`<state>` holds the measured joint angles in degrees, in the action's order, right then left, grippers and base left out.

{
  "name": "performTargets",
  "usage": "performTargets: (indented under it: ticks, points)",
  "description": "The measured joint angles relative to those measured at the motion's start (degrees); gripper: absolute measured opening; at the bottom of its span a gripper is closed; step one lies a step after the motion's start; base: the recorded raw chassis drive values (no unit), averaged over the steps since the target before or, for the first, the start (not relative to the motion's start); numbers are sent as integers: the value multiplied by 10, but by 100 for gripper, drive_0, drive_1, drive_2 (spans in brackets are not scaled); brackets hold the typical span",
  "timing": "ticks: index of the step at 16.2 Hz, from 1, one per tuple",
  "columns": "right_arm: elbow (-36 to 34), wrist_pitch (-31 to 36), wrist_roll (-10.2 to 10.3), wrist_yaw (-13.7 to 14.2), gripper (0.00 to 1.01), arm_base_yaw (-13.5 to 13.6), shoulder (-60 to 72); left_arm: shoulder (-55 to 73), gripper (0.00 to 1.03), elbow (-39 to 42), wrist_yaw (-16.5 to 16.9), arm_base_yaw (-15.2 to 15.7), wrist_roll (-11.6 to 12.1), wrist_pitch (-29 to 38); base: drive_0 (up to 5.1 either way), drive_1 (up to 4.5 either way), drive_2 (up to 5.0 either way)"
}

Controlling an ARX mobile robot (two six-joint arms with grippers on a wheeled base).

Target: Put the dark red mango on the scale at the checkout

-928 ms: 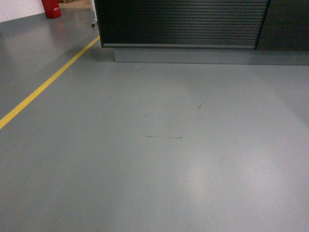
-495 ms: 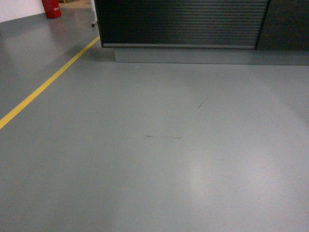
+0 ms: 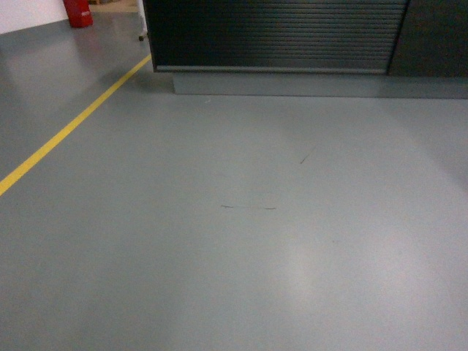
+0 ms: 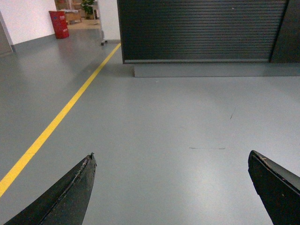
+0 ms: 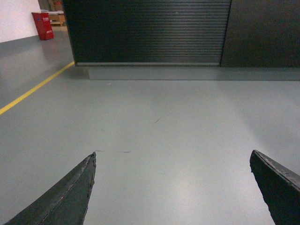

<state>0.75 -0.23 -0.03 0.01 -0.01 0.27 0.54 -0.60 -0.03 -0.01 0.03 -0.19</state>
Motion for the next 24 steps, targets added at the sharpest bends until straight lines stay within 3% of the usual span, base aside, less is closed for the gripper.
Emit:
performTargets:
  ticks: [6,24]
  points:
    - [0,0,0,0,98,0,0,0,98,0,0,0,0,0,0,0,0]
    - [0,-1,0,0,98,0,0,0,98,0,0,0,0,-3,4,435,-428]
